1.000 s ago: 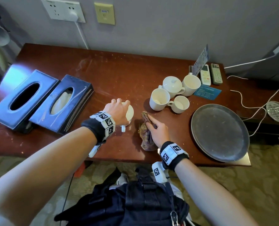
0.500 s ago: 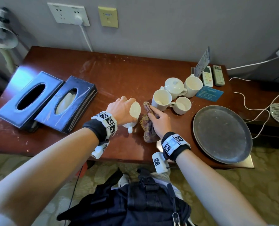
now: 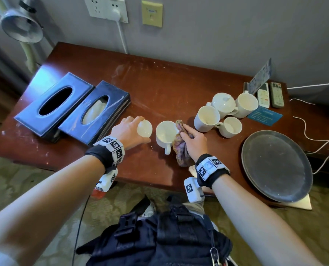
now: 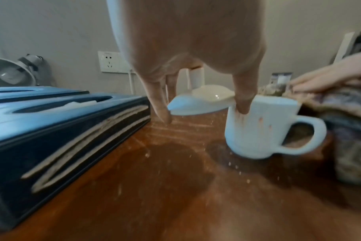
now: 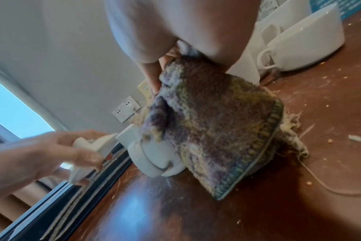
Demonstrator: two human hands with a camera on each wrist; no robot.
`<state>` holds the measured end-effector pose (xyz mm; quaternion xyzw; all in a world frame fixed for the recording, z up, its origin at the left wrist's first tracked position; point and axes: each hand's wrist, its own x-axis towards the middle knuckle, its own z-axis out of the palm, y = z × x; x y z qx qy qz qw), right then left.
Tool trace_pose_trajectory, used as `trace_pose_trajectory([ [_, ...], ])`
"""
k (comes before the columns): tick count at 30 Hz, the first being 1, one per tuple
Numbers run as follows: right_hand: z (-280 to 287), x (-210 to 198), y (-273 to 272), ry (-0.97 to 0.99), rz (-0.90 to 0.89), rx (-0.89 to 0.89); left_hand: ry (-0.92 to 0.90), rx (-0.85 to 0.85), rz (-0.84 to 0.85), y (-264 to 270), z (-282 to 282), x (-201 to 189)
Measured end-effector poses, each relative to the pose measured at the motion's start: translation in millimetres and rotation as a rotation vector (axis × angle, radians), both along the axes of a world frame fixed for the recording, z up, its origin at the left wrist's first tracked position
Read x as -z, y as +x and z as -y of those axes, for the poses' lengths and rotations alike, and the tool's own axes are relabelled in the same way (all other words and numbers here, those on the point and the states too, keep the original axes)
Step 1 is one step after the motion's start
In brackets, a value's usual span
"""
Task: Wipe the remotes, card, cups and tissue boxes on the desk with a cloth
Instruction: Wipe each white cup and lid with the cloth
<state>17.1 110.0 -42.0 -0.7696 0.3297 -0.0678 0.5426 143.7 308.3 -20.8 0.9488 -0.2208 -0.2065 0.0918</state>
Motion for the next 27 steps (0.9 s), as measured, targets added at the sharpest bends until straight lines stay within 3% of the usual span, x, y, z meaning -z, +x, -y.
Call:
trace_pose_trajectory([
  [8,-1.7,1.8,2.3,-0.026,-0.026,-0.009,0.233,0.076,-0.023,-7.1,-10.8,41.1],
  [16,-4.3,0.3,2.8,-0.056,-0.046,-0.008,0.222,0.141,-0.004,-4.0,-15.0,46.9],
  [21,-2.6,2.1,3.9,-0.078,-0.062,-0.033,0.074,0.139,-0.045,-11.2,4.0,34.5],
  [27,18.7,-3.3,-2.6,-0.062,-0.036,0.058,-0.139,0.204,-0.047,-18.3,47.7,13.9],
])
